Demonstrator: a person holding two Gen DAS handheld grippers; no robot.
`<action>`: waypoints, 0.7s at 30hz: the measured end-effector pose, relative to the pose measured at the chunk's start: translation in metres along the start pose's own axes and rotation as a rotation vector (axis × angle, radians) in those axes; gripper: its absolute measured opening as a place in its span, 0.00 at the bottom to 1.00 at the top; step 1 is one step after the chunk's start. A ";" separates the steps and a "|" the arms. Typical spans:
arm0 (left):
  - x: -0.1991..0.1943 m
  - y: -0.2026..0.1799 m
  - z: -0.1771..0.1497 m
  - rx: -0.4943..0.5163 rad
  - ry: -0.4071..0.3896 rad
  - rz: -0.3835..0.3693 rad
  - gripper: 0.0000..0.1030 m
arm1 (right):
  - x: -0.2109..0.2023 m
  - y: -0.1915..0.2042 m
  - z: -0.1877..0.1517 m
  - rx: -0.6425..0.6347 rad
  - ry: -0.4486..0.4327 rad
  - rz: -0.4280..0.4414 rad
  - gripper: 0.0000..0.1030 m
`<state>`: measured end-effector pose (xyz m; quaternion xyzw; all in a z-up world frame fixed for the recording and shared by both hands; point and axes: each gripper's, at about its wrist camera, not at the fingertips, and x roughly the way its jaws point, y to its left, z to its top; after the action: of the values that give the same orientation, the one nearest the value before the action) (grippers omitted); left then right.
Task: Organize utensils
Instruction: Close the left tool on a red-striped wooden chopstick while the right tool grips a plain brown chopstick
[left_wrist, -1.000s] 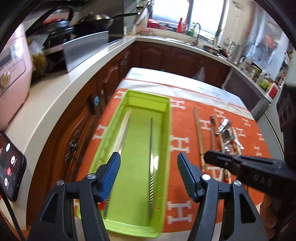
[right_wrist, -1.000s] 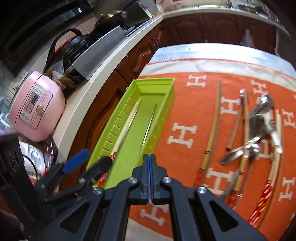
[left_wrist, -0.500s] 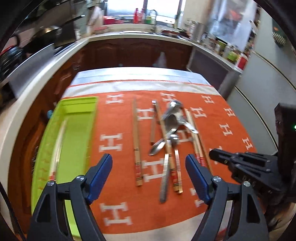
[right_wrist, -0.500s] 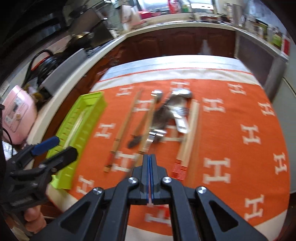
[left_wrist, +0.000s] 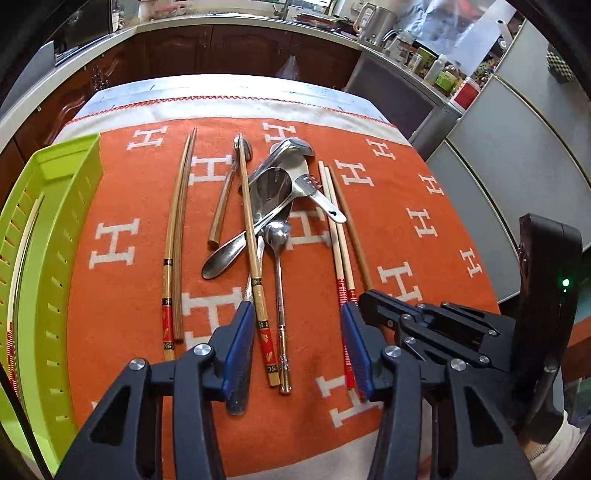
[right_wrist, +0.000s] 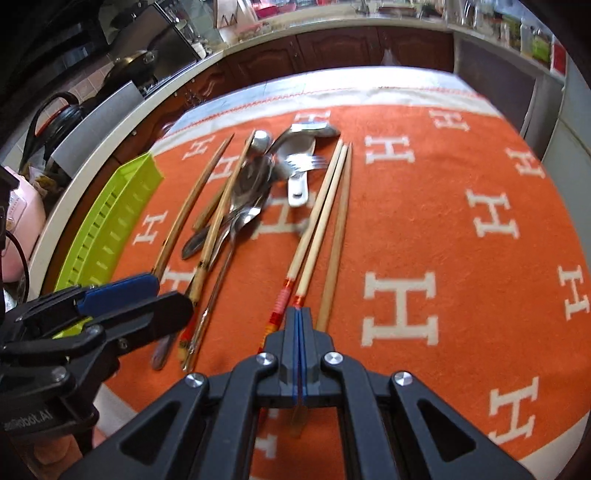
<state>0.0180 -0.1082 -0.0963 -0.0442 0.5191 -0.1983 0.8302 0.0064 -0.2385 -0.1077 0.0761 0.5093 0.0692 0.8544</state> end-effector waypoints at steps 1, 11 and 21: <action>0.001 0.000 0.001 0.002 -0.001 0.002 0.45 | 0.004 -0.001 0.001 -0.002 0.019 -0.023 0.00; 0.014 -0.023 0.008 0.069 0.024 -0.042 0.31 | -0.001 -0.005 -0.001 -0.032 0.012 -0.031 0.00; 0.037 -0.042 0.012 0.055 0.100 -0.116 0.18 | -0.014 -0.047 -0.011 0.108 0.006 0.028 0.00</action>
<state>0.0310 -0.1619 -0.1099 -0.0413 0.5507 -0.2621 0.7914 -0.0074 -0.2869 -0.1105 0.1288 0.5139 0.0538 0.8464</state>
